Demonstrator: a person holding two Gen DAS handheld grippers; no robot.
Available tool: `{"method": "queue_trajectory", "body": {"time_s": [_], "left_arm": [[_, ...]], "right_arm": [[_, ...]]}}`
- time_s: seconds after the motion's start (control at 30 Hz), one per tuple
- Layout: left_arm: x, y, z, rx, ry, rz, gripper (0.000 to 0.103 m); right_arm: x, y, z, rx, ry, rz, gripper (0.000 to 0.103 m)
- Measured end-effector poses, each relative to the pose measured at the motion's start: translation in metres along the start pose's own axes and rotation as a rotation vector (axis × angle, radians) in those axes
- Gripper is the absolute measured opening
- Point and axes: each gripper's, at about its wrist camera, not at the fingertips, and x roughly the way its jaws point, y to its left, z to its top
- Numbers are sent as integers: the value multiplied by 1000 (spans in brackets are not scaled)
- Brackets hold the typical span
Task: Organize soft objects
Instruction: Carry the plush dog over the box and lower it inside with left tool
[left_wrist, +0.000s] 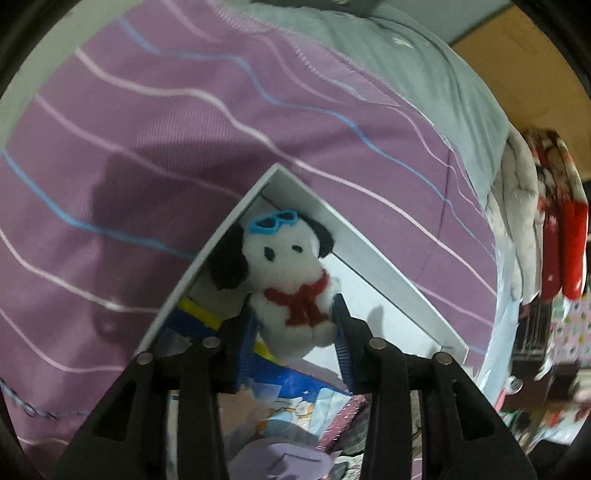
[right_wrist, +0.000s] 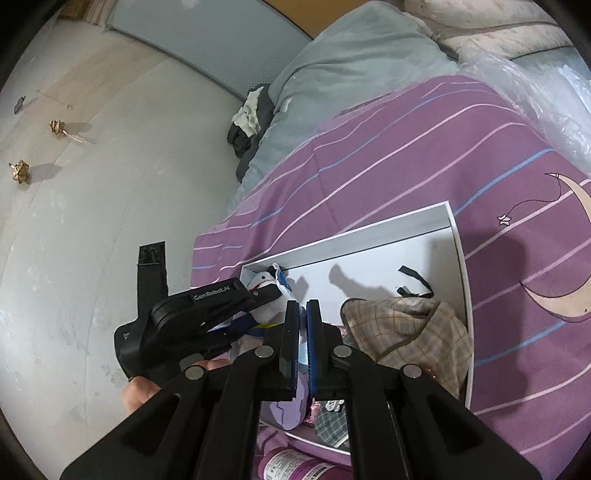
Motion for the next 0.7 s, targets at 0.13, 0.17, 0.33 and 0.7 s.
{"method": "queue_trajectory", "body": {"time_s": [0.13, 0.17, 0.33, 0.7], "left_arm": [[-6, 0, 3, 5, 37, -32, 67], [-10, 1, 3, 13, 30, -30, 68], [-35, 0, 3, 89, -8, -4, 68], [-51, -2, 9, 252, -95, 56, 67]], "right_arm": [[-2, -3, -1, -2, 2, -3, 3], [-2, -4, -1, -4, 4, -7, 3], [7, -6, -1, 0, 17, -17, 3], [66, -12, 1, 172, 66, 28, 4]]}}
